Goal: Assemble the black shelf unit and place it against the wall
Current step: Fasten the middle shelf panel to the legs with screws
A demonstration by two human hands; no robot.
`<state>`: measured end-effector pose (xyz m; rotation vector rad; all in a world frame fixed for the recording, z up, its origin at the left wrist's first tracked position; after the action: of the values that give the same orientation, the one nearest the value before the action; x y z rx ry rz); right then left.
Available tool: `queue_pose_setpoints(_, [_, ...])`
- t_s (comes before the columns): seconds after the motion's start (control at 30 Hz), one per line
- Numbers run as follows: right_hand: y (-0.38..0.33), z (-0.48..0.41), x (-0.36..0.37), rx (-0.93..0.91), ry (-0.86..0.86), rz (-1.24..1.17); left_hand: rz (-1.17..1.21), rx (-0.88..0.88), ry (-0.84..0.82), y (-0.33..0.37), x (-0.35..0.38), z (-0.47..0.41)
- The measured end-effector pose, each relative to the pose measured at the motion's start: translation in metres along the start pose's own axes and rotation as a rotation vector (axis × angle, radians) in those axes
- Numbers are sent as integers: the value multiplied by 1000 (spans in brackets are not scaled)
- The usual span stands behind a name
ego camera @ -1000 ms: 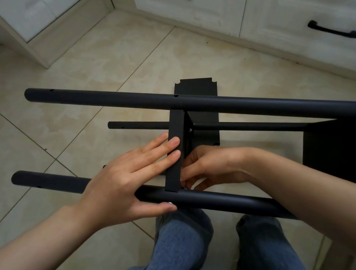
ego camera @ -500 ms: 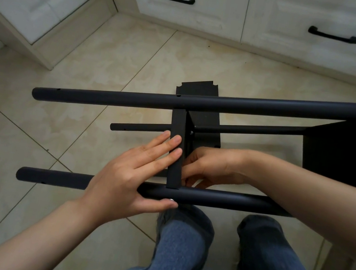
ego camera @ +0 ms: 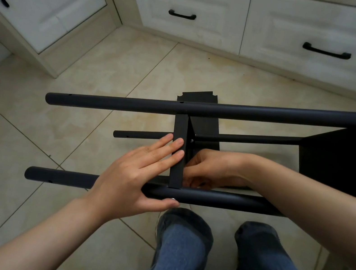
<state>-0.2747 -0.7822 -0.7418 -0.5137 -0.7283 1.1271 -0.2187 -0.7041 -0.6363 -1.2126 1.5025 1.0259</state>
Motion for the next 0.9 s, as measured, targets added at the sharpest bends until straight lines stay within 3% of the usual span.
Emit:
queue_pose_setpoints(0.17, [2, -1, 2, 1, -60, -113, -2, 1, 0, 0, 1, 1])
queue_pose_setpoints(0.9, [2, 3, 7, 5, -64, -90, -15, 4, 9, 2, 1, 4])
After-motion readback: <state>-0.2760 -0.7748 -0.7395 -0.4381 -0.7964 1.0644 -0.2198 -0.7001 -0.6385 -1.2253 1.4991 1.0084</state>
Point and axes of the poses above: each hand's wrist, its own z-axis away from the middle knuckle, its own x-axis out of the palm, y = z × x, the point moved 10 cm from there along -z, towards the middle knuckle, and after that the axes turned 15 degrees about -z, right-handed, at the moved point
